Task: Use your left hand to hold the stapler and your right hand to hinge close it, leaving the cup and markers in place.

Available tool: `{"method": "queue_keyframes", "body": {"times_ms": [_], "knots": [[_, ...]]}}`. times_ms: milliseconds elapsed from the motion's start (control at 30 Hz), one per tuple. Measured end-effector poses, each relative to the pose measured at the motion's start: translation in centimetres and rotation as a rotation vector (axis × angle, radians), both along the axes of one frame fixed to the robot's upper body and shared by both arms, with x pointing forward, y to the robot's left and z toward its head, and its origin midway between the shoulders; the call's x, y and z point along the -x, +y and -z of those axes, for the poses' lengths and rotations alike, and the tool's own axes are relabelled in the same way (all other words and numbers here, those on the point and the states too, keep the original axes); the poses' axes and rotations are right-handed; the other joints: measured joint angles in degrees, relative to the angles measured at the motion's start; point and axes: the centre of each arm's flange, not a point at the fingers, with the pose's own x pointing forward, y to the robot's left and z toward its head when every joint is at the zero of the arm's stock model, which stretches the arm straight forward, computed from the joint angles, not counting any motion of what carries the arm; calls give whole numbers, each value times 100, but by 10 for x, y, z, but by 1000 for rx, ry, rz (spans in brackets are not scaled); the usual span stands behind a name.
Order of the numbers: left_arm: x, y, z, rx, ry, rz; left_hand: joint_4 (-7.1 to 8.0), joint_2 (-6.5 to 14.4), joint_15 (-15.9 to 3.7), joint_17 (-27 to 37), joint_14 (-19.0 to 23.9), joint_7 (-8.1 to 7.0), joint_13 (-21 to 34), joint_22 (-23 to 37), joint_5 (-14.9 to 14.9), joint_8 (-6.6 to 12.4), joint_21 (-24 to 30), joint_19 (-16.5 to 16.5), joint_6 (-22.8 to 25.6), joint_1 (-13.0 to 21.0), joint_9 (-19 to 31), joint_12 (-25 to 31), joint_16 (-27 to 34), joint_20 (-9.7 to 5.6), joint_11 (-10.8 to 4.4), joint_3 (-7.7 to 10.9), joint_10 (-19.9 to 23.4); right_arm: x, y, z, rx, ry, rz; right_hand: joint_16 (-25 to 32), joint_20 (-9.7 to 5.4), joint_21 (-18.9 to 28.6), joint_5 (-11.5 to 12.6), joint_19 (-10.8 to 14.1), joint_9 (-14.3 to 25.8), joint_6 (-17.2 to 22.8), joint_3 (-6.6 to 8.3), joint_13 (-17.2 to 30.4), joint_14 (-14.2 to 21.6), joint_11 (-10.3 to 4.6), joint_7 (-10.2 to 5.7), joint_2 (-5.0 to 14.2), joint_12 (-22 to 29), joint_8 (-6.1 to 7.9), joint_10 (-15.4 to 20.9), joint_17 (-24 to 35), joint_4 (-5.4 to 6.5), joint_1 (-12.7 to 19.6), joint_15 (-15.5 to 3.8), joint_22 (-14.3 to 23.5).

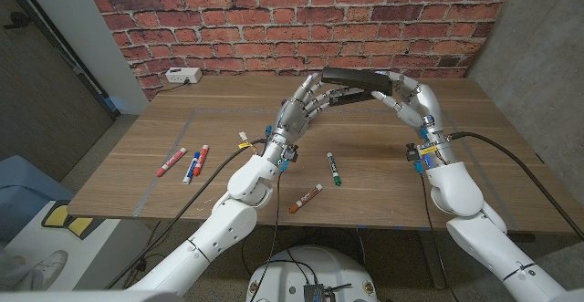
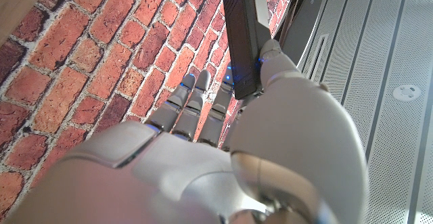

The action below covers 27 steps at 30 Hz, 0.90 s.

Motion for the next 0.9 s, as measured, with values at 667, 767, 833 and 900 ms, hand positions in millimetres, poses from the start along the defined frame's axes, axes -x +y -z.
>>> {"method": "queue_keyframes", "body": {"times_ms": [667,767,833,900], "knots": [[-6,-1,-1,-28,21,58,-21,-31,-186,1,677,-88,26,27,-2,5,194,606,34,-30,1,112,68,8,189,-23,122,-2,12,-3,21,0,-24,0,0,0,6,0,-2,13,0,2,0,5,13,0,-36,23,5,29,0,0,0,0],[-7,0,-2,-34,21,61,-42,-31,-208,1,700,-88,26,27,-2,5,194,605,34,-30,1,112,68,8,171,-44,141,-3,13,-3,25,1,-21,0,0,0,6,0,-3,13,0,2,0,5,13,0,-31,23,5,29,0,0,0,0],[-7,-1,-1,-41,21,67,-43,-63,-216,1,708,-111,26,27,-2,5,175,605,56,-63,1,112,63,8,141,-44,171,-3,13,-4,25,0,-21,0,0,0,6,0,-3,13,0,2,0,5,13,0,-30,23,5,29,0,0,0,0],[-7,0,-2,-46,19,69,-59,-112,-214,1,706,-123,26,27,-2,5,147,572,68,-111,2,112,22,41,134,-61,164,-3,13,-4,25,1,-19,0,0,0,2,0,-3,13,0,2,0,5,13,0,-31,23,6,29,0,0,0,0]]}}
